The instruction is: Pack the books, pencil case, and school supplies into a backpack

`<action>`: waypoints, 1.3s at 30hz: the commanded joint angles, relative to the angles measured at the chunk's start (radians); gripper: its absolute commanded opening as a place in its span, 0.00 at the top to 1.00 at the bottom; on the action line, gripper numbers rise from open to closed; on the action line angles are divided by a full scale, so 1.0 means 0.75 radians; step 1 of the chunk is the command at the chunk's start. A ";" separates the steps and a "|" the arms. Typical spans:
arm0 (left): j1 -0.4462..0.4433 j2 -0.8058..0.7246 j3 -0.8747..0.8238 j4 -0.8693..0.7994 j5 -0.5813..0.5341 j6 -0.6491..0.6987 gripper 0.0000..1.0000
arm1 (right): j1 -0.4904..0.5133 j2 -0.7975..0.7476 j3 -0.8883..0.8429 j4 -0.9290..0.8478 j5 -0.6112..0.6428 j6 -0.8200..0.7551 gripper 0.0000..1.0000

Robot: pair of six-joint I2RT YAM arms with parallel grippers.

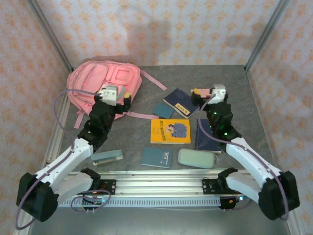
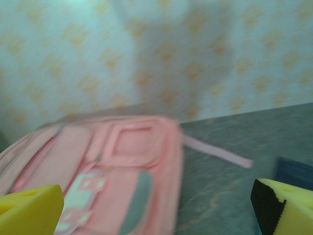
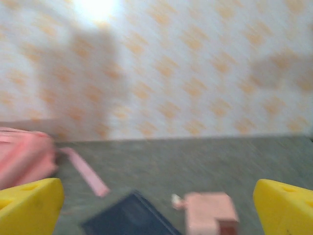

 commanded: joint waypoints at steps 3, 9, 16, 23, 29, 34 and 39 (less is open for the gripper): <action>-0.071 0.088 0.469 -0.709 0.018 -0.138 0.00 | 0.322 -0.083 0.346 -0.551 0.498 0.037 0.01; -0.024 0.489 0.880 -1.233 -0.316 -0.417 0.00 | 0.300 -0.216 0.566 -1.086 0.332 0.408 0.01; 0.005 0.773 1.024 -1.212 -0.267 -0.377 0.00 | 0.284 -0.231 0.528 -1.309 0.142 0.567 0.01; 0.018 1.092 1.197 -1.276 -0.293 -0.300 0.00 | 0.284 -0.292 0.364 -1.299 0.062 0.555 0.01; 0.076 1.299 1.325 -1.364 -0.347 -0.353 0.00 | 0.284 -0.252 0.348 -1.295 0.019 0.547 0.01; 0.103 1.369 1.304 -1.368 -0.339 -0.390 0.00 | 0.284 -0.235 0.300 -1.258 -0.007 0.557 0.01; 0.103 1.419 1.258 -1.346 -0.354 -0.414 0.04 | 0.284 -0.206 0.252 -1.214 -0.033 0.584 0.01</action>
